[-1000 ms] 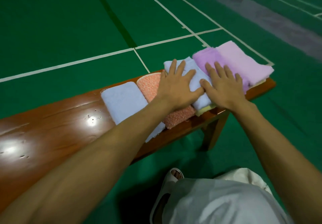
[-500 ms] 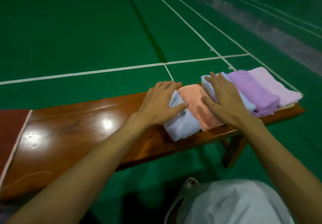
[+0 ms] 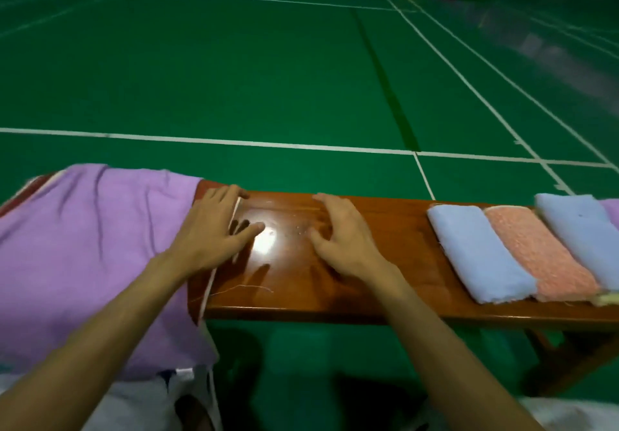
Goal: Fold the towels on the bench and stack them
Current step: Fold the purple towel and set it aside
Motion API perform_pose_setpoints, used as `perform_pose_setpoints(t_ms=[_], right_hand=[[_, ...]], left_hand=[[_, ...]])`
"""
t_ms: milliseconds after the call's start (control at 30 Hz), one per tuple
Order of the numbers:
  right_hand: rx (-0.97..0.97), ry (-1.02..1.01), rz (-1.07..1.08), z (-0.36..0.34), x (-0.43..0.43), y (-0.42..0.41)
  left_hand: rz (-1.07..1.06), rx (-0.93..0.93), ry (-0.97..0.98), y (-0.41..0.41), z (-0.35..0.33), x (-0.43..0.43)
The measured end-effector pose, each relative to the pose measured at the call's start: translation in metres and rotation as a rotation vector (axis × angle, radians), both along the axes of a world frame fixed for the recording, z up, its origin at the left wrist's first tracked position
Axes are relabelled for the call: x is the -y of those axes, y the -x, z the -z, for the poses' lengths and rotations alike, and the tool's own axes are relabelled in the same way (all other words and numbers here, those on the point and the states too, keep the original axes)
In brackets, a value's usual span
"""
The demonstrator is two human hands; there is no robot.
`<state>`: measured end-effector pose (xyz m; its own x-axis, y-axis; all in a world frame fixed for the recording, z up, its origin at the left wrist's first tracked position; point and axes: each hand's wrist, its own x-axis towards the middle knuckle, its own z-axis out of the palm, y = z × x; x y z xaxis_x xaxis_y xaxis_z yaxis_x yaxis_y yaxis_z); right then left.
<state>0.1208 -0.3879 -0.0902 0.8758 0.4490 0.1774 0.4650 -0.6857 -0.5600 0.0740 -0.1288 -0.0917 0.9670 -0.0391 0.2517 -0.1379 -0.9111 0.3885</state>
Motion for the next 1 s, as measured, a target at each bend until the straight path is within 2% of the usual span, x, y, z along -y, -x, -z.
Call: perform_pose_setpoints(t_ms=[100, 267, 367, 500, 600, 700, 767, 900, 1000], right_hand=[[0.008, -0.017, -0.101, 0.014, -0.061, 0.014], [0.188, 0.017, -0.161, 0.026, -0.158, 0.037], [0.153, -0.02, -0.093, 0.029, -0.205, 0.045], [0.059, 0.054, 0.065, 0.028, -0.233, 0.039], [0.137, 0.044, 0.094, 0.03, -0.239, 0.041], [0.246, 0.022, 0.094, 0.037, -0.241, 0.048], [0.253, -0.012, 0.117, 0.039, -0.236, 0.049], [0.147, -0.095, 0.3, 0.032, -0.204, 0.04], [-0.043, -0.183, 0.454, 0.026, -0.165, 0.032]], left_hand=[[-0.116, 0.036, 0.001, 0.018, 0.009, -0.065], [-0.419, 0.122, -0.007, 0.06, 0.023, -0.158], [-0.609, 0.118, -0.012, 0.078, 0.024, -0.194], [-0.858, 0.123, -0.041, 0.094, 0.026, -0.22], [-1.004, 0.16, -0.017, 0.099, 0.027, -0.229], [-1.049, 0.208, 0.034, 0.097, 0.021, -0.226], [-1.049, 0.262, 0.06, 0.094, 0.017, -0.219], [-0.932, 0.348, 0.044, 0.089, 0.004, -0.195], [-0.743, 0.26, 0.052, 0.081, -0.003, -0.174]])
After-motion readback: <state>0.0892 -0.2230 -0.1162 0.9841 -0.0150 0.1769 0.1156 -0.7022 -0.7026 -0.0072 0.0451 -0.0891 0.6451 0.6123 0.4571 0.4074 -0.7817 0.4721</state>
